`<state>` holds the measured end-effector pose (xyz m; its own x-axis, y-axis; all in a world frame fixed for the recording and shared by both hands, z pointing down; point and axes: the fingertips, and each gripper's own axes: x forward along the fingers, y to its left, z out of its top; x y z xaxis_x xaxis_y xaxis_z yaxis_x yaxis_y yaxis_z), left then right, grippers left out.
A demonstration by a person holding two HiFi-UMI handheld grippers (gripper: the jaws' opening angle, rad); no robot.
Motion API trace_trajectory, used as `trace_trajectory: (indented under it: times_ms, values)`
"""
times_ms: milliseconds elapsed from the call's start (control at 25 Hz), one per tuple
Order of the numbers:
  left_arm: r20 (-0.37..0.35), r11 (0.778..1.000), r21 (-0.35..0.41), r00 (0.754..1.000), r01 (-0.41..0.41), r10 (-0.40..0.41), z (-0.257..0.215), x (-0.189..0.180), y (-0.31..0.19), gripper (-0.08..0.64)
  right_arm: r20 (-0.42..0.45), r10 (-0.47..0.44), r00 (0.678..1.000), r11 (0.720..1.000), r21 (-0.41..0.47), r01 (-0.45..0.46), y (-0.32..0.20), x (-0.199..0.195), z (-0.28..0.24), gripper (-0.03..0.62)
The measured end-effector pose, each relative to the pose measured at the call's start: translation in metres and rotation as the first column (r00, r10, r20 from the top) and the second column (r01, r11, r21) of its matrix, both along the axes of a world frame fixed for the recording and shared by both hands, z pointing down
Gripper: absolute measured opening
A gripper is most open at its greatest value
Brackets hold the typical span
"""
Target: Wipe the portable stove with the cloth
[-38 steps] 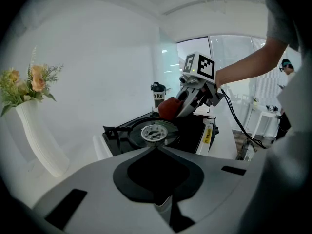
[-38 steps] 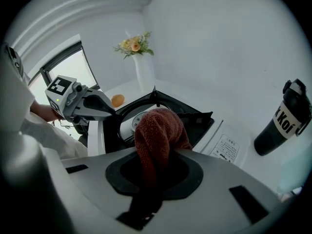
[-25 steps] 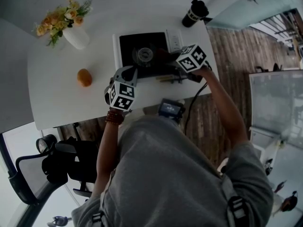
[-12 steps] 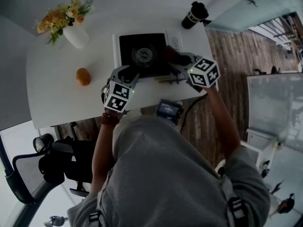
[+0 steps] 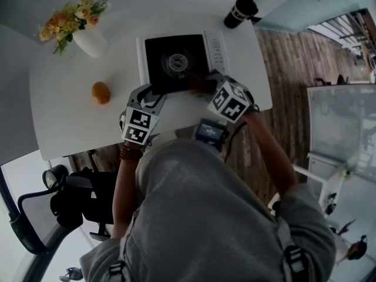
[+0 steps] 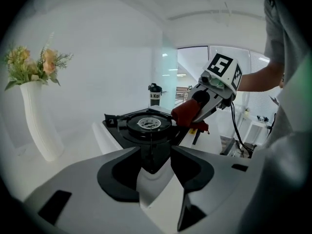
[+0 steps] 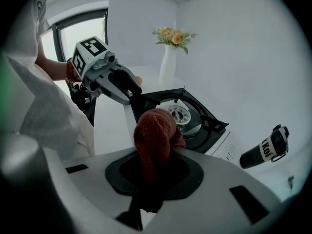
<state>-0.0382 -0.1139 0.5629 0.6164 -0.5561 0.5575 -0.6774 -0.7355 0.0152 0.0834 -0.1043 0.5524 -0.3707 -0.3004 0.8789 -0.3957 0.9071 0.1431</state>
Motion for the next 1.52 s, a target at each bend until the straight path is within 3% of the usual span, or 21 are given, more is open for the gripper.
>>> trace_trajectory:
  times_ms: [320, 560, 840, 1240, 1520]
  values:
    - [-0.022, 1.0, 0.005, 0.999, 0.023, -0.023, 0.003, -0.002, -0.001, 0.215, -0.116, 0.018, 0.993, 1.0, 0.001, -0.018, -0.002, -0.007, 0.008, 0.07]
    - [-0.032, 0.999, -0.006, 0.999, 0.034, -0.034, 0.004, -0.003, -0.002, 0.209, -0.251, -0.024, 0.968, 0.997, 0.062, 0.041, 0.0, -0.016, 0.012, 0.066]
    - [-0.045, 0.999, -0.023, 0.999, 0.023, -0.024, 0.003, -0.003, -0.002, 0.198, -0.256, -0.095, 0.962, 0.992, 0.053, 0.112, 0.005, -0.044, 0.014, 0.066]
    - [-0.024, 0.999, -0.032, 1.0, 0.019, -0.02, 0.004, -0.005, -0.004, 0.19, -0.109, -0.141, 0.984, 0.99, -0.044, 0.137, 0.004, -0.088, 0.012, 0.066]
    - [-0.01, 0.998, -0.057, 1.0, 0.017, -0.017, 0.005, -0.005, -0.004, 0.186, -0.14, -0.192, 0.971, 0.981, -0.065, 0.184, 0.006, -0.105, 0.015, 0.067]
